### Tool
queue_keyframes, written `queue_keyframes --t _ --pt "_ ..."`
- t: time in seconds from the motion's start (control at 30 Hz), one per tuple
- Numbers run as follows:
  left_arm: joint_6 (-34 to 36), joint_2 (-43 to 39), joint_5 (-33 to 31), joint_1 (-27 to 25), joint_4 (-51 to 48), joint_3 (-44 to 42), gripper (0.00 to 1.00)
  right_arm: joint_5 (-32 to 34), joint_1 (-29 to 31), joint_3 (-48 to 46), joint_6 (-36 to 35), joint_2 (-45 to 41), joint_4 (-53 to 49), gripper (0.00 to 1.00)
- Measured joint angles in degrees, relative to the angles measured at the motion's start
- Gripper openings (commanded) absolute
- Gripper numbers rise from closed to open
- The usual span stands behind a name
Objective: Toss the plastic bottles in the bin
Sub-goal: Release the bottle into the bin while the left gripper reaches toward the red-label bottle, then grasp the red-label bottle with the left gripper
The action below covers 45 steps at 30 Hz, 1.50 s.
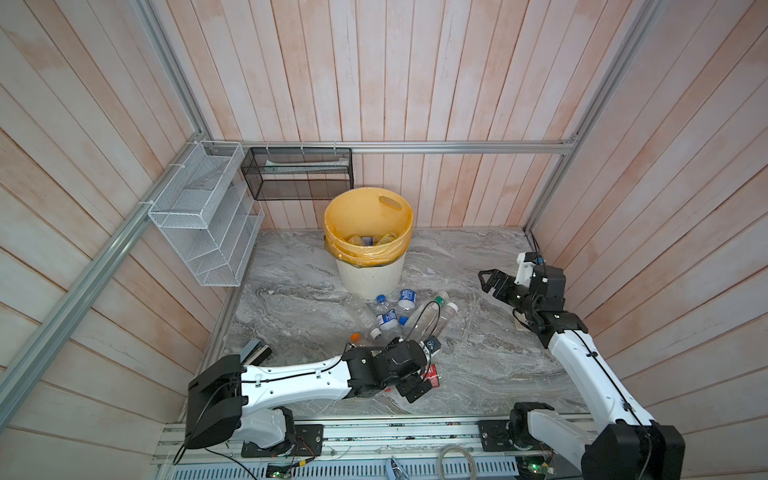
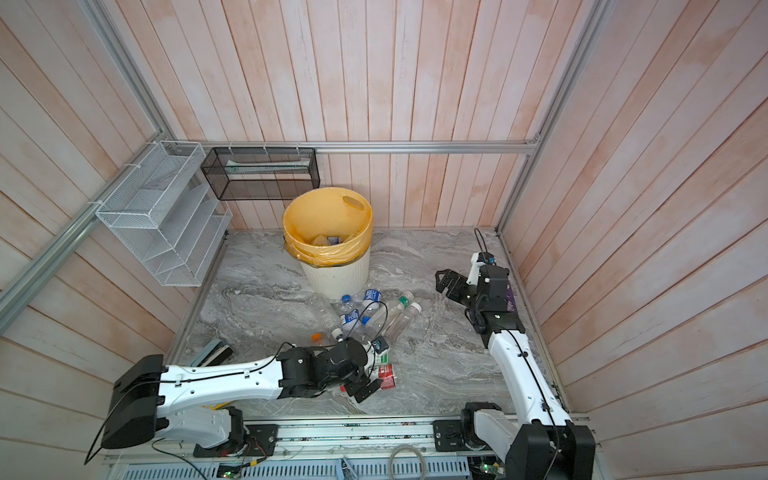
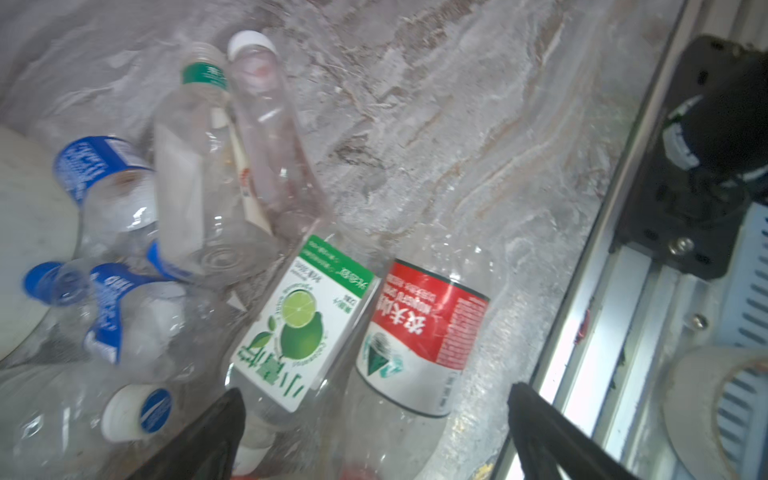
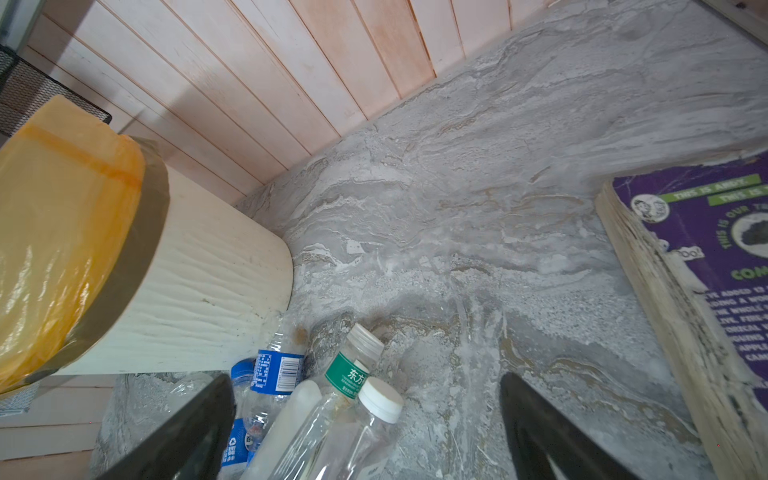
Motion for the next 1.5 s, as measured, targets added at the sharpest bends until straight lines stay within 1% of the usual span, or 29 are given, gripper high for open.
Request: queue_keyframes --t 0.13,0.3,0.5,0.57,0.67,0.83,0.9,0.97,1.07,1.2,1.27,1.4,1.5 --pt "3.54 4.90 3.72 -0.17 0.00 1.90 0.93 -0.55 -1.11 -0.72 -0.17 -0.39 0.22 0.99" --pt "6.51 8.46 5.49 -0.17 0.00 2.84 0.90 -1.11 -2.05 -1.18 -0.20 -0.50 0.22 0.99" --pt "8.44 13.16 7.93 -0.17 -0.04 4.22 0.79 -1.95 -2.97 -2.05 -0.20 -0.57 0.85 0.99" --pt "8.85 14.91 9.22 -0.17 -0.07 5.18 0.79 -2.12 -3.26 -2.38 -0.20 -0.63 1.07 0.99" --pt "8.87 16.87 10.16 -0.37 -0.04 6.40 0.81 -2.16 -3.50 -3.06 -0.20 -1.18 1.18 0.99" --pt "8.85 19.12 10.64 -0.94 -0.09 7.74 0.81 -2.45 -3.93 -3.74 -0.20 -1.79 1.46 0.99" --pt "8.74 20.00 10.67 -1.03 -0.13 7.93 0.75 -2.64 -4.11 -3.87 -0.22 -1.90 1.51 0.99" --pt "8.70 20.37 10.69 -1.05 -0.42 7.93 0.65 -2.84 -4.28 -3.98 -0.22 -2.08 1.55 0.99" --pt "8.46 20.35 10.73 -1.03 -0.26 7.93 0.56 -3.04 -4.44 -4.42 -0.22 -2.19 2.01 0.99" --pt "7.69 19.50 10.80 -1.03 0.24 7.93 0.54 -3.19 -4.61 -5.31 -0.26 -2.23 2.40 0.99" --pt "6.78 17.81 10.67 -1.03 0.68 7.91 0.54 -3.23 -4.63 -5.73 -0.37 -2.23 2.67 0.99" --pt "4.39 11.19 9.22 -1.03 2.54 7.82 0.55 -3.41 -4.70 -6.43 -0.37 -2.23 3.10 0.99" --pt "2.69 3.32 5.22 -1.09 4.70 7.76 0.57 -3.41 -4.72 -7.45 -0.35 -2.23 3.48 0.99"
